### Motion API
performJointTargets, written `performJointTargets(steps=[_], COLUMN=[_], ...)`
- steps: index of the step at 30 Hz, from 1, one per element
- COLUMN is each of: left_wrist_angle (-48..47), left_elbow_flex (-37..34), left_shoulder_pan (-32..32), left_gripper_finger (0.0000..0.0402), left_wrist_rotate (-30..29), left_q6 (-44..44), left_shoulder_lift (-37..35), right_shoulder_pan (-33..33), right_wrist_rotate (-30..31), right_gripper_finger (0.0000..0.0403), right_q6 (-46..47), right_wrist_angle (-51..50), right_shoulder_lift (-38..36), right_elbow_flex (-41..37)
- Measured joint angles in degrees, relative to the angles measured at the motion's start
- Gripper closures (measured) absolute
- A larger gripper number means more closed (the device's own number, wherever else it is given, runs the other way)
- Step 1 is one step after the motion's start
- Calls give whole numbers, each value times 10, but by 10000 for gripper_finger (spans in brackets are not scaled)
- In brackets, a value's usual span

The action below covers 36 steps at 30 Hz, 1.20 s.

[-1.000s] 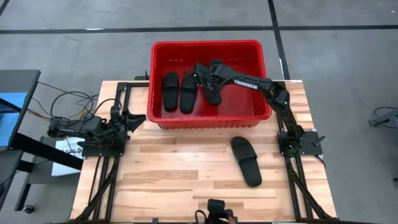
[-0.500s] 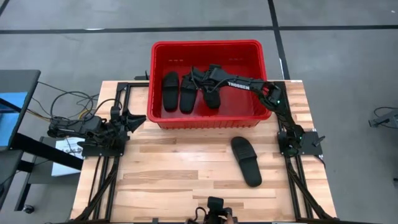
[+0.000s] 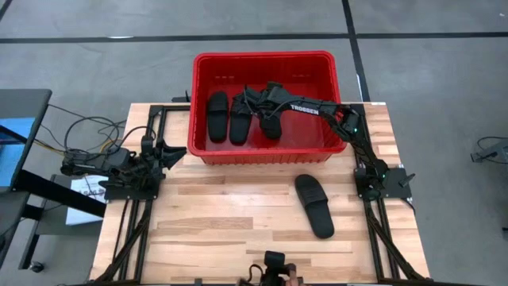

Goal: Pick and place slides into bin
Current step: Put the black slipper into the red bin

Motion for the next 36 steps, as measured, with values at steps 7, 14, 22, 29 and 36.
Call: performJointTargets(steps=[7,14,22,29,36], left_wrist_angle=[0,-6,-26,-25,-25], left_elbow_flex=[0,0,0,0,0], left_shoulder_pan=[0,0,0,0,0], left_gripper_finger=[299,299,299,299,299], left_wrist_rotate=[0,14,19,19,19], left_q6=[0,0,-14,-14,-14], left_shoulder_lift=[0,0,0,0,0], right_shoulder_pan=[0,0,0,1,4], right_wrist_rotate=[0,0,0,2,18], right_gripper_finger=[333,300,254,217,210], right_q6=[0,0,-11,-26,-66], right_wrist_angle=[2,3,16,15,16], right_shoulder_lift=[0,0,0,0,0], right_elbow_flex=[0,0,0,0,0])
